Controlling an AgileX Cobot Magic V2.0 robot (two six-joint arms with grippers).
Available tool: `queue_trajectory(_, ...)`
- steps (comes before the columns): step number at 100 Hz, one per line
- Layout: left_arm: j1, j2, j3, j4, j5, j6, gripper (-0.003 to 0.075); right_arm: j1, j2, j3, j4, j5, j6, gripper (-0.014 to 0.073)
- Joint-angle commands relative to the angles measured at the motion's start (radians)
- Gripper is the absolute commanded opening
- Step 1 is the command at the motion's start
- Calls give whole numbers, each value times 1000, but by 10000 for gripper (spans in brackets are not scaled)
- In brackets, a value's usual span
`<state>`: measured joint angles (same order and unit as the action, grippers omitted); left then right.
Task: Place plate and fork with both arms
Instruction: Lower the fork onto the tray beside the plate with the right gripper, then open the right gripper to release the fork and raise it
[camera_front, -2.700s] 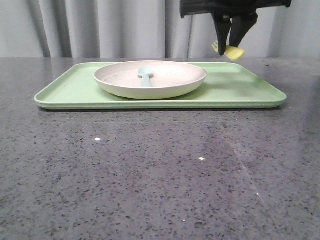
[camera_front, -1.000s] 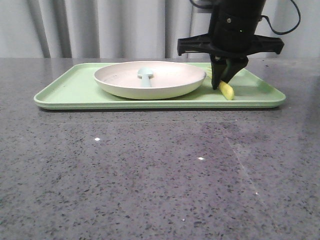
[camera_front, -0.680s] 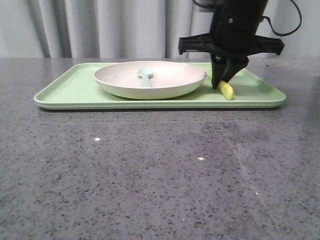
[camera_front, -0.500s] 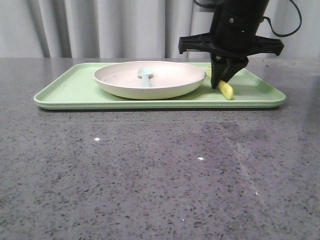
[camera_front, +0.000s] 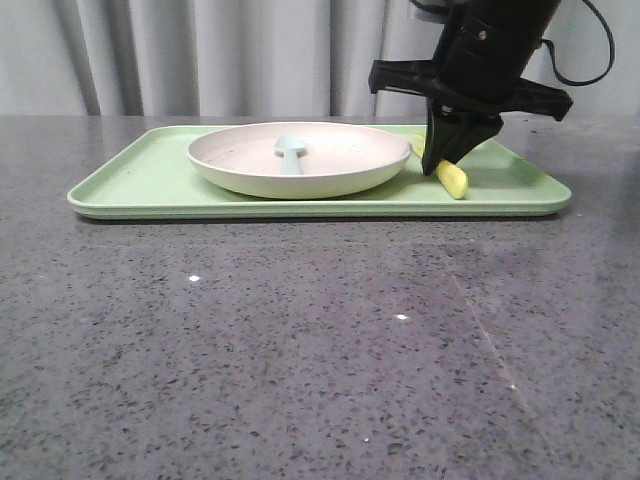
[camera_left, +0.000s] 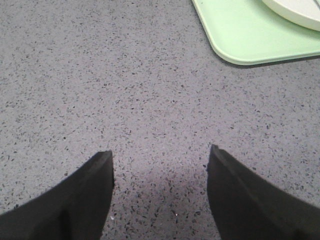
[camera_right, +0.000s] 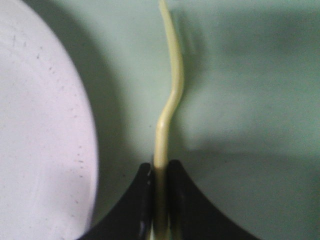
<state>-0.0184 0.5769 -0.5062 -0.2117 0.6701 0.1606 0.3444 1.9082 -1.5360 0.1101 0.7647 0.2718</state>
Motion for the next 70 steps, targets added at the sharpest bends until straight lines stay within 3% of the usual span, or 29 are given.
queue_trajectory(1, 1, 2, -26, -15, -66, -8, 410, -13, -29, -3, 6, -1, -32, -69)
queue_trajectory(52, 1, 2, -26, -15, -66, -8, 410, -39, -29, -3, 11, 18, -36, -60)
queue_trajectory(70, 1, 2, -26, -15, -66, -8, 410, -39, -29, -3, 11, 17, -36, 82)
